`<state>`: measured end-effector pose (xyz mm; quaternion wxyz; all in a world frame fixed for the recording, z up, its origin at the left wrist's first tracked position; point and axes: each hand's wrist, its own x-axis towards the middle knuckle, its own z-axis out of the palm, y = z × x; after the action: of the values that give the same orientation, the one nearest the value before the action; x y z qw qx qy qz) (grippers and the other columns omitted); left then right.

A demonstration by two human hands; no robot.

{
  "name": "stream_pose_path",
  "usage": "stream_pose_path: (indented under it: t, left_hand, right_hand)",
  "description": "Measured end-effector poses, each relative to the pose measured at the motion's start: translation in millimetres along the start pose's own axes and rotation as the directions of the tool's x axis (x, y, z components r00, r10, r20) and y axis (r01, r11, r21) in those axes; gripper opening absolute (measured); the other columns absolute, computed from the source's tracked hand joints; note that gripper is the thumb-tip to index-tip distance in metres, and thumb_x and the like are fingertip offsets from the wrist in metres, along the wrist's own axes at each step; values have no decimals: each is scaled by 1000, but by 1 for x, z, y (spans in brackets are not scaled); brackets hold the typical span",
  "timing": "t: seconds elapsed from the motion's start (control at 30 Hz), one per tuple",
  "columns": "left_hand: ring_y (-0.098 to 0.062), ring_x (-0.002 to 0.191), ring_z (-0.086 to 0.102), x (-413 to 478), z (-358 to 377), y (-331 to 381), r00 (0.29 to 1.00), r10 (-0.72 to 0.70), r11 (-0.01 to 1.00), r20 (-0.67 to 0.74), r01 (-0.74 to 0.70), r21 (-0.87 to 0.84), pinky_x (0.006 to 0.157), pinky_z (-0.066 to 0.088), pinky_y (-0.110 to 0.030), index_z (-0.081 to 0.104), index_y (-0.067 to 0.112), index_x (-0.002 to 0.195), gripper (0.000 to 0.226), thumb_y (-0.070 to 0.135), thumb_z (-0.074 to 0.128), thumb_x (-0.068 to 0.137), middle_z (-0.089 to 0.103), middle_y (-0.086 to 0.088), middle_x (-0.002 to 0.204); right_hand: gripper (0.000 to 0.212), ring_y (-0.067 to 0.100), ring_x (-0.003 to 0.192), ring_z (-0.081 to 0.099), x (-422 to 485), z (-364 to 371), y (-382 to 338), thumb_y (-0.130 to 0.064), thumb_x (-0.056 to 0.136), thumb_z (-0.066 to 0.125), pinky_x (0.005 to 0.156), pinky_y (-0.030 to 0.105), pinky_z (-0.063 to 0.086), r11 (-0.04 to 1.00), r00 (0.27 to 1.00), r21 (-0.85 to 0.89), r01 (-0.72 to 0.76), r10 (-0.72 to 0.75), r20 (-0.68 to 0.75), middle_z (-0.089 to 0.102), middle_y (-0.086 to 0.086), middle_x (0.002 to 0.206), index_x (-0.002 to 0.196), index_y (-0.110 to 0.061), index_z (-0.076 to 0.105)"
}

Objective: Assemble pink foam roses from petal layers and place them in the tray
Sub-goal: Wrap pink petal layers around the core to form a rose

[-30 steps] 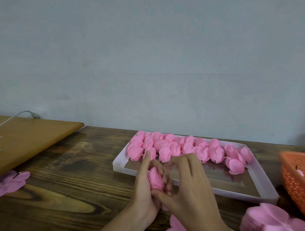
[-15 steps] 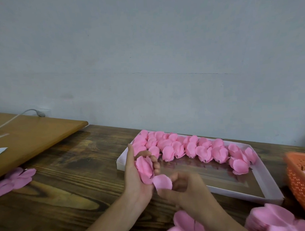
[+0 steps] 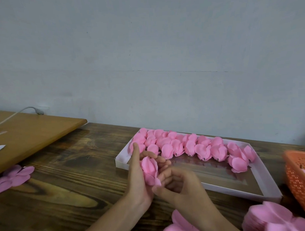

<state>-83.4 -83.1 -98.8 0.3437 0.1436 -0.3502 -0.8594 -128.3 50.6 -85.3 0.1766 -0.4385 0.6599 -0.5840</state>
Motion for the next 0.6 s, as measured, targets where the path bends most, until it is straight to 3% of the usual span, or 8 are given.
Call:
stream_pose_path:
  t: [0.13, 0.27, 0.43, 0.6]
  left_hand:
    - [-35, 77, 75, -3, 1, 0, 1000, 14, 1000, 12, -14, 6, 71, 63, -37, 64, 11, 63, 61, 64, 60, 92, 66, -15, 69]
    - [-36, 78, 76, -2, 2, -1, 1000, 23, 1000, -20, -23, 2, 68, 64, -35, 64, 11, 62, 61, 66, 61, 89, 66, -16, 69]
    - [-34, 74, 77, 1, 3, 0, 998, -5, 1000, -69, 3, -26, 59, 62, -30, 63, 12, 62, 58, 67, 65, 79, 67, -16, 68]
    - [-33, 69, 75, 3, 1, -3, 999, 3, 1000, -49, -4, -21, 62, 63, -34, 64, 13, 57, 62, 66, 60, 89, 66, -13, 65]
  right_hand:
    - [11, 19, 74, 70, -2, 2, 0, -6, 81, 84, 81, 46, 57, 1000, 1000, -6, -5, 5, -5, 76, 7, 81, 82, -14, 77]
    - [12, 33, 78, 71, -2, 1, 1, -9, 82, 83, 79, 51, 57, 999, 1000, -53, -11, 10, -20, 76, 3, 80, 80, -18, 77]
    - [12, 28, 74, 72, -2, 1, 1, -13, 80, 82, 73, 48, 57, 993, 1000, -115, 4, -1, 24, 75, 1, 78, 77, -22, 75]
    - [15, 28, 72, 72, -1, 0, 2, -11, 81, 81, 71, 41, 57, 994, 999, -107, -30, 28, -19, 76, -1, 77, 78, -24, 75]
